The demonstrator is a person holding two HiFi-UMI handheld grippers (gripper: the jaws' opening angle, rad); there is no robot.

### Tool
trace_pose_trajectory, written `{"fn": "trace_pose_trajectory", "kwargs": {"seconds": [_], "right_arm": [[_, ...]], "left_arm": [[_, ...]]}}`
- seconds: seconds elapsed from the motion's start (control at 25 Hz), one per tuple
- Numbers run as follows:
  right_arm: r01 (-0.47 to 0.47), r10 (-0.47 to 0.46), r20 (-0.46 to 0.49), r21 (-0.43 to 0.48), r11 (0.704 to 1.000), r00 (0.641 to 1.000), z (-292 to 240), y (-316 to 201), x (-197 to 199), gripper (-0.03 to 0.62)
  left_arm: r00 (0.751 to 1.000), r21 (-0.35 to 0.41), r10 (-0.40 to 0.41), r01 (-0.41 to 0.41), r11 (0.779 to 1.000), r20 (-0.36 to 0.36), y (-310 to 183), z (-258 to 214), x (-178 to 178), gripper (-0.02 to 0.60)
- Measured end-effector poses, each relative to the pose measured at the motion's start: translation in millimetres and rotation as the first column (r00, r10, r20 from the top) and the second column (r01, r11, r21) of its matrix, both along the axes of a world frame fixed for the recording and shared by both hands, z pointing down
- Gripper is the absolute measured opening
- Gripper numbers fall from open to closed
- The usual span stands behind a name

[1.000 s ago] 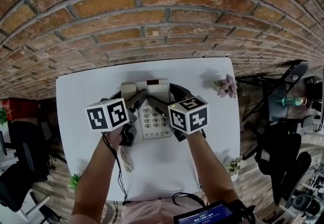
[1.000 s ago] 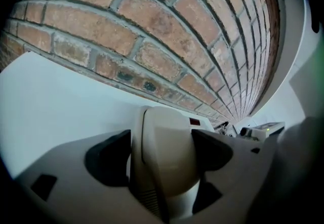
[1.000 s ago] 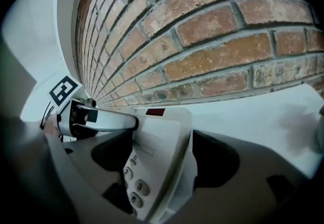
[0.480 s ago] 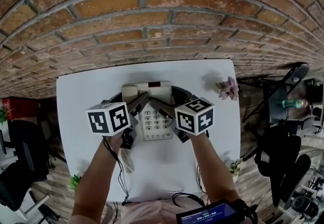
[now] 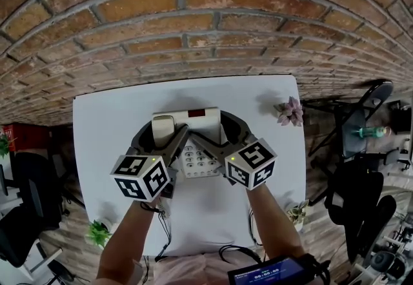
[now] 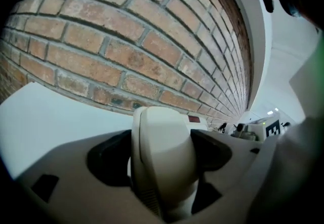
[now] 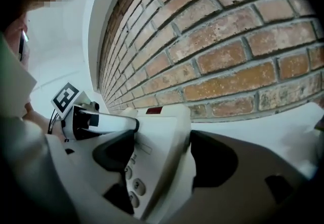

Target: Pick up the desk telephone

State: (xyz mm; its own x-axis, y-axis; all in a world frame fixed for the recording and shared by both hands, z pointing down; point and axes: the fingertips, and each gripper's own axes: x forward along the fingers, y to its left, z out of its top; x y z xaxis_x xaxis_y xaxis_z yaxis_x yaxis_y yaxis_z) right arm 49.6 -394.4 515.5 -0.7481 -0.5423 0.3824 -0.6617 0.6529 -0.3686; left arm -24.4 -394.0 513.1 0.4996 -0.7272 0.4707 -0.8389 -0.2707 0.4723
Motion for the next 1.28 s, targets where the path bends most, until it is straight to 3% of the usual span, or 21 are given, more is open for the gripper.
{"fn": "trace_pose_trajectory", "kwargs": {"seconds": [0.2,0.44,0.76,0.84,0.92,1.08,1.28], "right_arm": [[0.012,-0.012,-0.014,-0.021,1.000,1.000,-2,3,-1,0.365],[-0.012,0.021,0.058,-0.155,0.988,0.998,4,7,5,0.416],[0.140,-0.079,0.229,-0.264,0.954,0.970,5,17,-3,0.436],[0.191,-0.120,0.264,-0.261,0.946,0.957,1,22,-6,0.428],[0.239,-0.168,0.293,-0.228,0.944,0.941,-6,28,-9,0.349],[0.256,-0.199,0.314,-0.154,0.954,0.928,-12,33,-7,0.342],[0.273,-0.231,0.323,-0.091,0.958,0.918,-16,38,-6,0.337]], "left_arm": [[0.999,0.077,-0.015,0.011,0.997,0.050,6,-8,-2,0.337],[0.998,0.134,-0.021,0.013,0.991,0.052,13,-17,1,0.334],[0.998,0.244,-0.027,0.012,0.970,0.058,26,-33,4,0.336],[0.998,0.280,-0.025,0.007,0.960,0.061,31,-38,5,0.336],[0.998,0.306,-0.021,0.000,0.952,0.065,34,-41,6,0.336],[0.996,0.329,0.002,-0.032,0.944,0.091,38,-44,9,0.348],[0.990,0.255,0.134,-0.141,0.956,0.046,49,-34,12,0.449]]}}
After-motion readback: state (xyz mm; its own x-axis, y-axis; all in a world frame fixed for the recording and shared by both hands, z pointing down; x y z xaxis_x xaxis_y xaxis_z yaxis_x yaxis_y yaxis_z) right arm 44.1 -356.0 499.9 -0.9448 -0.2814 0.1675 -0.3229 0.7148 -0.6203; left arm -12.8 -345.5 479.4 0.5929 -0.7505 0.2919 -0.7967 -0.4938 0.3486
